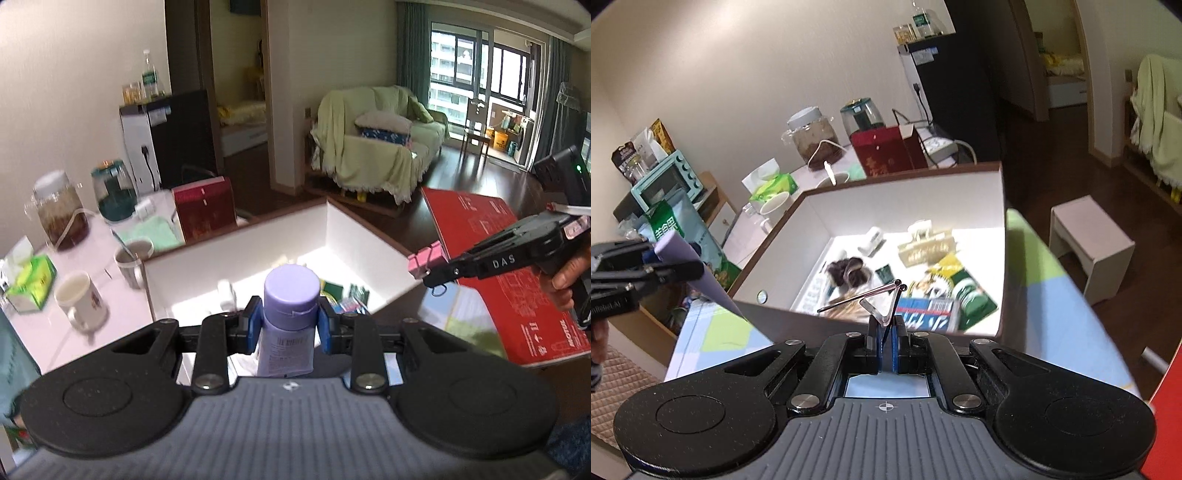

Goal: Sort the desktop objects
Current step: 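Lift the lotion tube and binder clip over the box with both grippers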

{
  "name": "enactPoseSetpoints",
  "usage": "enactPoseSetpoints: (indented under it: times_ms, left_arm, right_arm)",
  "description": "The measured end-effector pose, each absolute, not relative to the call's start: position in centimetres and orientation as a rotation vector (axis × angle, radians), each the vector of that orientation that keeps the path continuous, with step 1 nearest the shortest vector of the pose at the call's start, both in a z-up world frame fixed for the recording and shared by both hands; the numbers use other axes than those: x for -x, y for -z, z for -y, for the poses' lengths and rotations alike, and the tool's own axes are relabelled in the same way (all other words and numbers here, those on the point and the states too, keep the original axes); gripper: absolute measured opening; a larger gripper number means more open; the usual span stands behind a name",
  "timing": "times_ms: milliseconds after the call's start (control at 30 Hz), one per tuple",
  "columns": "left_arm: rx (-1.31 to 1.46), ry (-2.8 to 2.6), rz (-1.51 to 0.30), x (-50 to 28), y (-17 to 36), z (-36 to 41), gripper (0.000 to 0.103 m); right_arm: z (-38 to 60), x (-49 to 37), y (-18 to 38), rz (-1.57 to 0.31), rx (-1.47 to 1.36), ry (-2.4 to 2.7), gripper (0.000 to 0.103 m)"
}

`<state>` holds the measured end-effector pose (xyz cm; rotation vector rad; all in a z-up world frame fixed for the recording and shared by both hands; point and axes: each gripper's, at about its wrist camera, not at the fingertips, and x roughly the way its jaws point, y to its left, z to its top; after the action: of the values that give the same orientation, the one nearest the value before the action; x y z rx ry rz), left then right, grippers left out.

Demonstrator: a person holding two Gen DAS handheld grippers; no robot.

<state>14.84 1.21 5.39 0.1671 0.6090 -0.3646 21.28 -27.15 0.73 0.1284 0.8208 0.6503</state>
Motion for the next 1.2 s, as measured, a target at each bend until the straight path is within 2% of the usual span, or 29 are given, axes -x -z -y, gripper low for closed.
enactPoseSetpoints:
  times_ms: [500,1200]
  left_arm:
    - [-0.176,0.327,-0.619,-20.7,-5.3,-1.1,0.026]
    - [-0.159,0.322,-0.727,-29.6,-0.7,-1.3,0.026]
  right_arm:
    - [25.3,-26.9,-0.8,-0.805,0.040,-0.637,0.003]
    - [19.4,-35.9,5.0,-0.928,0.224,-0.572,0.003]
